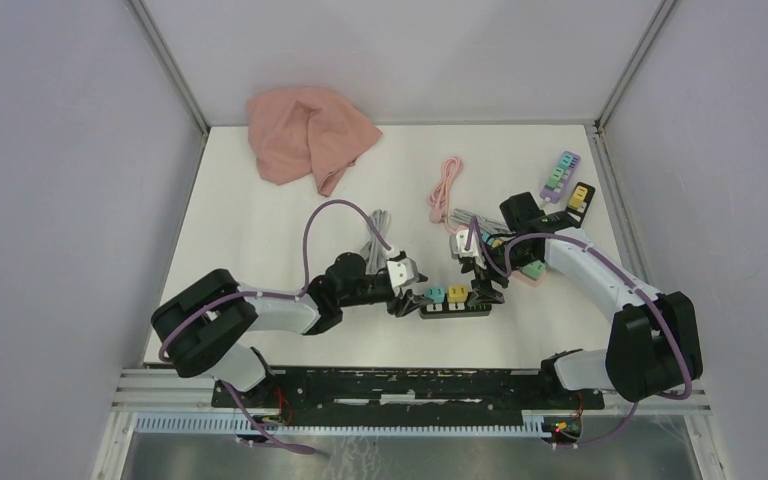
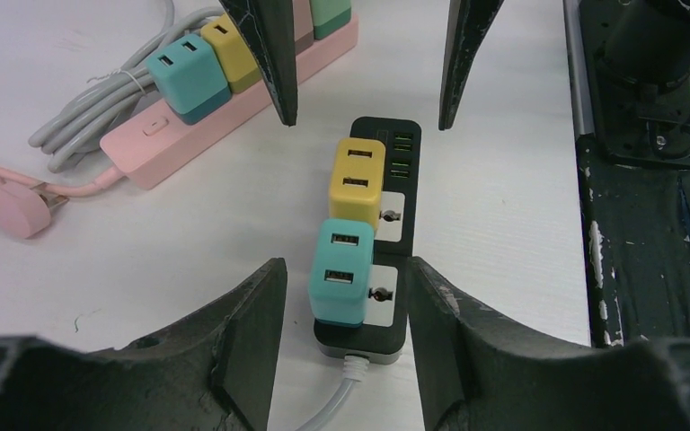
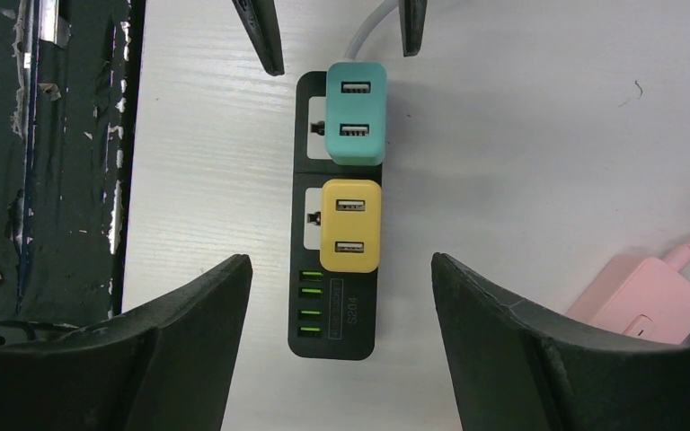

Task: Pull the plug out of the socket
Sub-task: Remove the plug from the socket.

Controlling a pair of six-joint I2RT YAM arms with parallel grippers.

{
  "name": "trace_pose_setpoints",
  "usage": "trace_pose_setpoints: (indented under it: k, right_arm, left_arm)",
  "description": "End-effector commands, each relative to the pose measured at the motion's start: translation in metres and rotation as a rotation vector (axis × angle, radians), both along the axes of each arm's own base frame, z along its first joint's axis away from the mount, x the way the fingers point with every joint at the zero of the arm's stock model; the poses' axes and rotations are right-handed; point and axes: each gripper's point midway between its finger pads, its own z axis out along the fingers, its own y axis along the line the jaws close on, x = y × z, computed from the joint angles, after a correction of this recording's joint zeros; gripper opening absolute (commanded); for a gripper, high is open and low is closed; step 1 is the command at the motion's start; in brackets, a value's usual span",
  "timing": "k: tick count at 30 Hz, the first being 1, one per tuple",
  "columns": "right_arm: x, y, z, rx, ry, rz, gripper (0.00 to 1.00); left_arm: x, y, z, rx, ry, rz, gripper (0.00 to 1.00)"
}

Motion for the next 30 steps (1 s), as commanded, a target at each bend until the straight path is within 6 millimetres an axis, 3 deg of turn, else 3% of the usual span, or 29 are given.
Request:
trace_pose_setpoints:
  k: [1,8,11,18,23,30]
  right_arm:
    - [0.001,0.003,0.000,0.014,-0.020,0.014,0.79]
    - [0.001,0.003,0.000,0.016,-0.021,0.018,0.79]
    - [0.000,0.004,-0.001,0.020,-0.015,0.019,0.79]
    - [-0.001,0.004,-0.003,0.022,-0.004,0.023,0.79]
    - [-0.001,0.007,-0.006,0.026,-0.008,0.032,0.79]
    - [0.016,0.017,-0.022,-0.036,-0.074,-0.032,0.77]
  left_arm:
    - [0.001,-0.009,0.011,-0.066,0.013,-0.012,0.56]
    - [0.004,-0.019,0.000,-0.054,0.057,-0.029,0.54]
    - [0.011,-0.019,-0.003,-0.051,0.045,0.006,0.68]
    - [0.017,-0.021,0.000,-0.049,0.013,0.014,0.70]
    - [0.017,-0.030,-0.013,-0.026,0.036,-0.021,0.67]
    - [0.016,-0.036,-0.023,-0.022,0.069,-0.042,0.54]
